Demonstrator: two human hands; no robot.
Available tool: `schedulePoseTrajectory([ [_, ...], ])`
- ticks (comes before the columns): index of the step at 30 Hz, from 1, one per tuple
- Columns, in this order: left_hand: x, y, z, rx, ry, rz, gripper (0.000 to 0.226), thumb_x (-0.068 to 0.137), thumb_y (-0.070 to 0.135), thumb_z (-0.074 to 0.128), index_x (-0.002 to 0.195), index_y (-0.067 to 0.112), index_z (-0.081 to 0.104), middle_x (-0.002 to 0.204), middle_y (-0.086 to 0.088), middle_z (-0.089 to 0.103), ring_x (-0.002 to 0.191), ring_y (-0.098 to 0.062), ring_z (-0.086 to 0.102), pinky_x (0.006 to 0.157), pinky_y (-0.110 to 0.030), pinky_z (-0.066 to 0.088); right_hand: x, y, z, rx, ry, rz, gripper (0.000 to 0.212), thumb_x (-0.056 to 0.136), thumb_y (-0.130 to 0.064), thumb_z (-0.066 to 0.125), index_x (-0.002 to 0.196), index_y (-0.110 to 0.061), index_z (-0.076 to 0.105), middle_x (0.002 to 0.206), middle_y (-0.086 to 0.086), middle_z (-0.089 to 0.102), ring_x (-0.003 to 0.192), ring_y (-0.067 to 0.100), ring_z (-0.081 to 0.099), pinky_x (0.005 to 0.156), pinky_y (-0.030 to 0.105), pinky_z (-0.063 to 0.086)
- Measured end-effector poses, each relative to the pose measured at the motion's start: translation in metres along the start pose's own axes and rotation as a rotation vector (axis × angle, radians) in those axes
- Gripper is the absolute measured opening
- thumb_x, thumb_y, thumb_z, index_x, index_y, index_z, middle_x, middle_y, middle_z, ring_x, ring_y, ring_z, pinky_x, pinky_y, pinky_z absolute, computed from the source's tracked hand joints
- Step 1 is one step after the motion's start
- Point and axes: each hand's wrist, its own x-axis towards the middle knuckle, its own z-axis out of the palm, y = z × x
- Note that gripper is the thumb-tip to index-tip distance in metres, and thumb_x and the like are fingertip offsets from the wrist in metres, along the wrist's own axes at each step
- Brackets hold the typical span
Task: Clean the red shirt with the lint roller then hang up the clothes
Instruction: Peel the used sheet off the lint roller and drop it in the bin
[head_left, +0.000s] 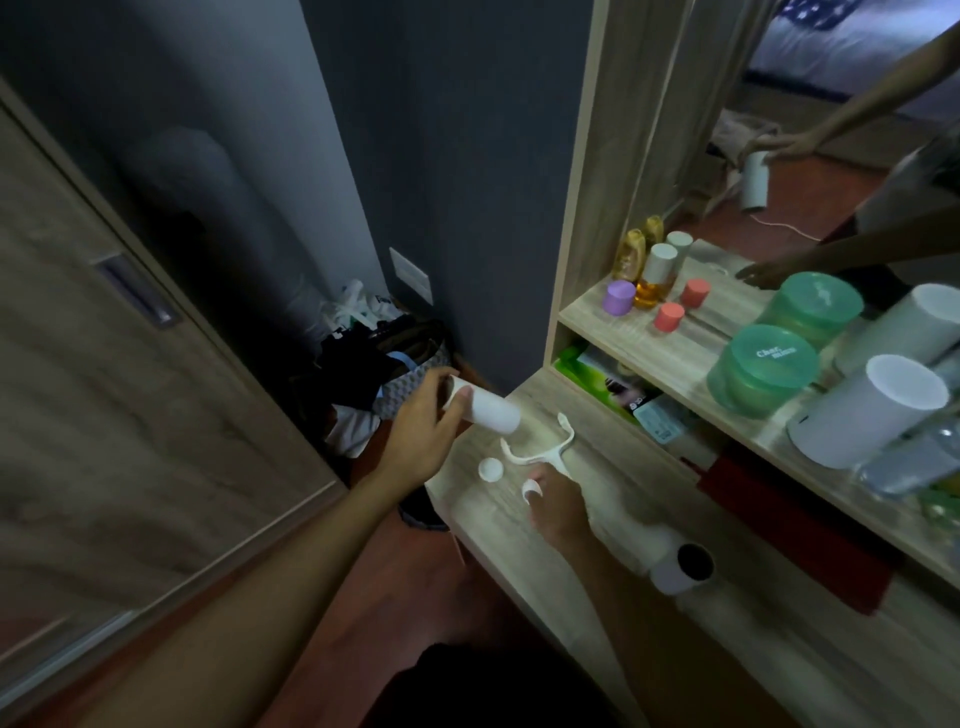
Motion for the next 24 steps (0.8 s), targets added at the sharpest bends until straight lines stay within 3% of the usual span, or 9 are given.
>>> schedulePoseTrajectory([
  [5, -0.008, -0.019, -0.006, 0.01, -0.007, -0.023, 0.031, 0.097, 0.037, 0.047, 0.121, 0.018, 0.048, 0.111, -0.003, 0.064, 0.098, -0.017, 0.062, 0.084, -0.035, 0.051, -0.006, 0.001, 0.01, -0.043, 0.015, -0.059, 0.04, 0.089, -0.01, 0.063, 0.129, -0.005, 0.057, 0.13, 0.012, 0.06, 0.124, 0.026, 0.054, 0.104, 0.033, 0.04],
  [10, -0.011, -0.034, -0.008, 0.013, 0.013, -0.06, 0.031, 0.095, 0.038, 0.05, 0.118, 0.017, 0.049, 0.108, -0.004, 0.064, 0.095, -0.018, 0.062, 0.08, -0.035, 0.051, -0.014, -0.01, 0.002, 0.056, 0.207, -0.166, 0.035, 0.09, -0.014, 0.061, 0.125, -0.008, 0.059, 0.122, 0.009, 0.063, 0.112, 0.021, 0.059, 0.087, 0.019, 0.038],
  [16, -0.013, -0.058, -0.011, 0.028, 0.001, -0.069, 0.035, 0.092, 0.037, 0.056, 0.119, 0.015, 0.05, 0.11, -0.003, 0.061, 0.097, -0.015, 0.057, 0.079, -0.028, 0.043, -0.004, -0.035, -0.007, 0.089, 0.314, -0.245, 0.035, 0.092, -0.02, 0.06, 0.124, -0.006, 0.059, 0.117, 0.011, 0.066, 0.098, 0.022, 0.065, 0.078, 0.026, 0.05],
  [19, -0.002, -0.072, -0.024, 0.041, -0.001, -0.037, 0.037, 0.092, 0.036, 0.057, 0.121, 0.015, 0.05, 0.112, -0.004, 0.061, 0.098, -0.014, 0.056, 0.08, -0.027, 0.043, 0.008, -0.054, -0.003, 0.068, 0.328, -0.266, 0.04, 0.092, -0.022, 0.06, 0.129, -0.005, 0.055, 0.126, 0.012, 0.063, 0.116, 0.024, 0.059, 0.093, 0.033, 0.049],
  [24, 0.045, -0.113, -0.058, 0.037, -0.049, 0.015, 0.035, 0.091, 0.027, 0.061, 0.122, 0.013, 0.052, 0.115, -0.012, 0.059, 0.103, -0.025, 0.056, 0.087, -0.037, 0.047, 0.045, -0.097, 0.015, -0.086, 0.257, -0.203, 0.063, 0.094, -0.035, 0.056, 0.148, -0.014, 0.033, 0.157, 0.01, 0.028, 0.146, 0.027, 0.022, 0.117, 0.042, 0.022],
])
